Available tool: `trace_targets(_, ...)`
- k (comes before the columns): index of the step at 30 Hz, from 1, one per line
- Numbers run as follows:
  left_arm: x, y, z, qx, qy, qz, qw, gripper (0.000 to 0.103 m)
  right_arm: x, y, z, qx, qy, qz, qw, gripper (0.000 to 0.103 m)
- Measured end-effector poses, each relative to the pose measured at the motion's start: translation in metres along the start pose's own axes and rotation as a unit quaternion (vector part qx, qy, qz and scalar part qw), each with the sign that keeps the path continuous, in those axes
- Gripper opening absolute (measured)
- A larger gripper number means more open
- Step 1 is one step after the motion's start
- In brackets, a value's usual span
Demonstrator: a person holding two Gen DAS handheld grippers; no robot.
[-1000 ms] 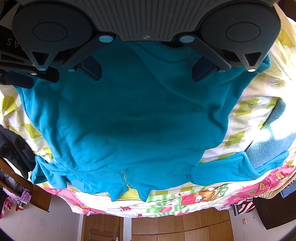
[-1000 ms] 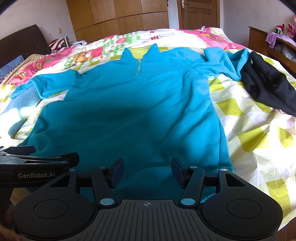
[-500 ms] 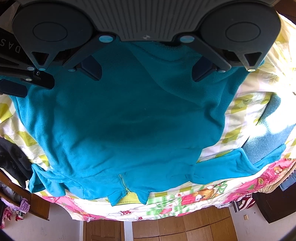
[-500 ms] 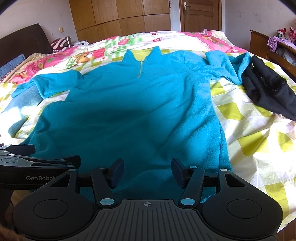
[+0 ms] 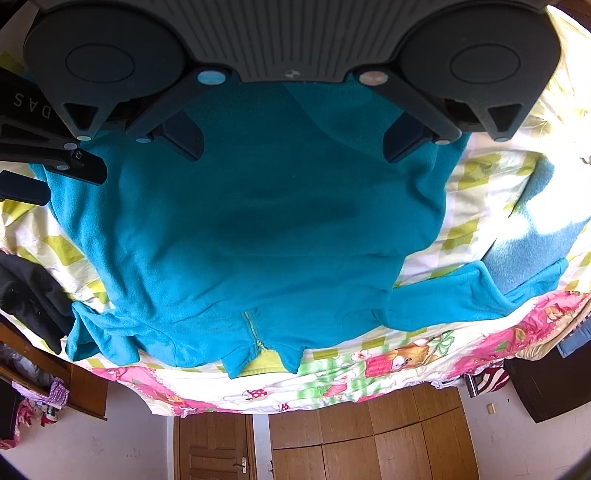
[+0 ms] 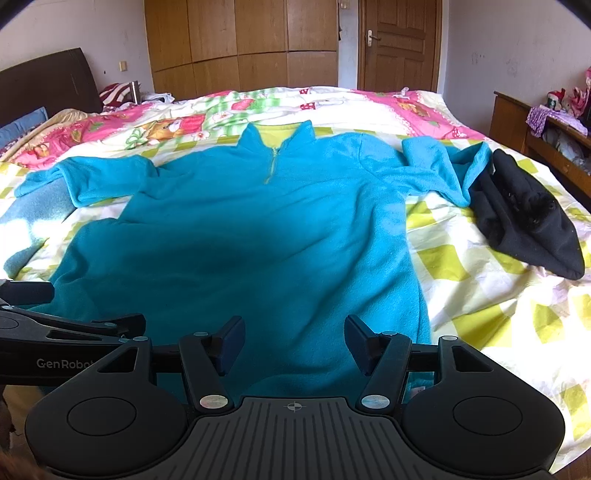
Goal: Fold small clothes
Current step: 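Move the right tool toward the sleeve cuff beside the black garment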
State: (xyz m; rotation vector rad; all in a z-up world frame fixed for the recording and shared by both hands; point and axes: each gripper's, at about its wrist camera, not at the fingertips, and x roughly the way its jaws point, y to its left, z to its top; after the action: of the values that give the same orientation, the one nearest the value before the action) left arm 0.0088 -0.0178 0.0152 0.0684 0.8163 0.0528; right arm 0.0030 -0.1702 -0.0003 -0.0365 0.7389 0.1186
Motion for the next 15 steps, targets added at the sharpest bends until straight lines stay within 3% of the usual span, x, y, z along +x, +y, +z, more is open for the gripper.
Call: trace_targets(15, 0.007, -0.014, 0.030, 0.021, -0.029, -0.006, 0.9993, 0.103, 0.013, -0.014, 0.020, -0.029, -0.023, -0.058, 0.998, 0.061)
